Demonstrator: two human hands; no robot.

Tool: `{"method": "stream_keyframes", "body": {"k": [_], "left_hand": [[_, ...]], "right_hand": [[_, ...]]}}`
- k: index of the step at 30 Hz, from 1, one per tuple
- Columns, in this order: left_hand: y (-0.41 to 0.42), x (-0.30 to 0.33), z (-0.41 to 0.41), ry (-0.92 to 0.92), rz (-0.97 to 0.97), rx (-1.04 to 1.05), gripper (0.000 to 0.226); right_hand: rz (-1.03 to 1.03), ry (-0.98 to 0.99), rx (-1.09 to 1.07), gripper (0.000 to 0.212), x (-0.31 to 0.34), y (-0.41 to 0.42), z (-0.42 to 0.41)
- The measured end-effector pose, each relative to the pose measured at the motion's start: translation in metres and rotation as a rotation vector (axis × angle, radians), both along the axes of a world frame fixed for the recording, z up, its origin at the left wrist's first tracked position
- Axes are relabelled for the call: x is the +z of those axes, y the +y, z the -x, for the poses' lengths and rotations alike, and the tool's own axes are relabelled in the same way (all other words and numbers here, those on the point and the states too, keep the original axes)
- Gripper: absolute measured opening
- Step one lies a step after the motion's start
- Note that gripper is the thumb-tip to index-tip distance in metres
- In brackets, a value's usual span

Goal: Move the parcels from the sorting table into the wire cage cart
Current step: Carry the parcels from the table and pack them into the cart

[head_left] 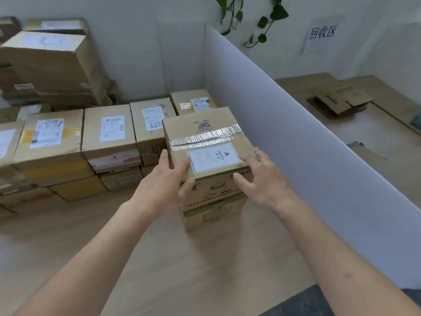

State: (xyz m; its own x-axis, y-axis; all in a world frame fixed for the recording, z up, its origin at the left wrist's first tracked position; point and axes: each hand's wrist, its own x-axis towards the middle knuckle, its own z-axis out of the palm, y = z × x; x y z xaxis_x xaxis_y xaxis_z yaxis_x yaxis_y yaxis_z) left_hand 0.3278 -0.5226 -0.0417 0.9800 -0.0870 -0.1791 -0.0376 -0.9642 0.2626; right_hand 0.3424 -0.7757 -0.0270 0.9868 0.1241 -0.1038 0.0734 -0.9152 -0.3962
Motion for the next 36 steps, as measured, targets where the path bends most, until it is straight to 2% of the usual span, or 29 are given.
{"method": "stream_keyframes", "body": {"k": [4,8,10,14,24,36], "left_hand": [[0.005,-0.01,-0.016,0.07,0.167,0.089,0.067],[0.006,-0.023,-0.019,0.022,0.428,0.123,0.07],[0.001,-0.025,-0.016,0.011,0.485,0.167,0.066],[-0.016,-0.022,-0.001,-0.02,0.507,0.235,0.065],[-0.037,0.003,0.093,-0.149,0.489,0.428,0.06],[-0.011,0.033,0.232,-0.313,0.429,0.747,0.063]], "right_hand": [[-0.075,0.057,-0.027,0.059,-0.014,-0.001,-0.029],[-0.189,-0.008,-0.07,0.054,-0.02,-0.003,-0.039],[-0.215,0.015,-0.069,0.055,-0.024,-0.005,-0.041],[-0.374,0.093,-0.018,0.058,-0.038,-0.012,-0.039],[-0.525,0.041,0.206,0.068,-0.021,-0.02,0.001],[-0.509,0.017,0.57,0.068,0.011,0.052,0.075]]}}
